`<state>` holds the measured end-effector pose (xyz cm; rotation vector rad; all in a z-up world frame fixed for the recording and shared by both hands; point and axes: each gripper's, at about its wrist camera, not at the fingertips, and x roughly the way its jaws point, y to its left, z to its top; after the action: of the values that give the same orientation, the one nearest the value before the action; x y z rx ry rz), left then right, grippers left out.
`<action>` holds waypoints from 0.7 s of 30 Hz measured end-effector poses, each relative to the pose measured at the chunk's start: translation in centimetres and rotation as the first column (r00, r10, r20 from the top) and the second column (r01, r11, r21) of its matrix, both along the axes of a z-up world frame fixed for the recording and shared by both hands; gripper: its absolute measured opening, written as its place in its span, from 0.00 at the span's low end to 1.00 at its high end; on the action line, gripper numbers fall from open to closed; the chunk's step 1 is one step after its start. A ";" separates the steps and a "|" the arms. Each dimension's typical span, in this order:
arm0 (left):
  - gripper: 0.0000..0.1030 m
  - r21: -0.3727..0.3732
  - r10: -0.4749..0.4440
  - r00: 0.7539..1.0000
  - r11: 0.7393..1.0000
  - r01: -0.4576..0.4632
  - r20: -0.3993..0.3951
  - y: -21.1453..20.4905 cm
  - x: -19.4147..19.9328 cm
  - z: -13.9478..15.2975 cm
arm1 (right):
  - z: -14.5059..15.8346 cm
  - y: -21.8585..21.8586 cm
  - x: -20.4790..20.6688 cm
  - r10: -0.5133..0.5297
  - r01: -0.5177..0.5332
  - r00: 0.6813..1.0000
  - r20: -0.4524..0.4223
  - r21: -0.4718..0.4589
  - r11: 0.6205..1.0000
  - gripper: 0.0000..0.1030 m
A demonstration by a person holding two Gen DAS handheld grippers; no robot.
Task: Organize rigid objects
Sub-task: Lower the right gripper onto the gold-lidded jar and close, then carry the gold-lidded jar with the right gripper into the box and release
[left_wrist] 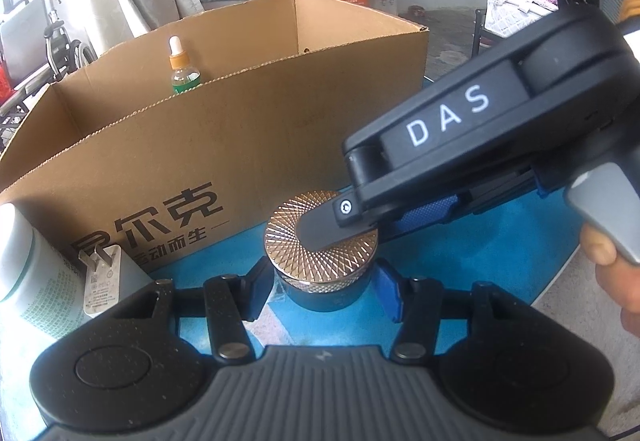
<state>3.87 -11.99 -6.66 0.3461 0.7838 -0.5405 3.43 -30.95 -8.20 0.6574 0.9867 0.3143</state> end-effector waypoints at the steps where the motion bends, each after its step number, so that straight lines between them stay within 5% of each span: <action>1: 0.53 -0.002 0.002 1.000 1.000 -0.002 -0.002 0.0 0.1 0.0 | 0.0 0.0 0.0 -0.001 0.001 1.000 0.000 -0.001 1.000 0.42; 21: 0.53 -0.031 0.027 0.999 0.999 -0.028 -0.023 0.2 0.4 1.2 | 1.1 0.5 -0.8 0.013 -0.012 1.000 0.025 -0.036 0.999 0.41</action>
<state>4.23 -11.79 -5.50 0.2999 0.8001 -0.5315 2.68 -30.47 -7.10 0.6136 0.9705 0.3150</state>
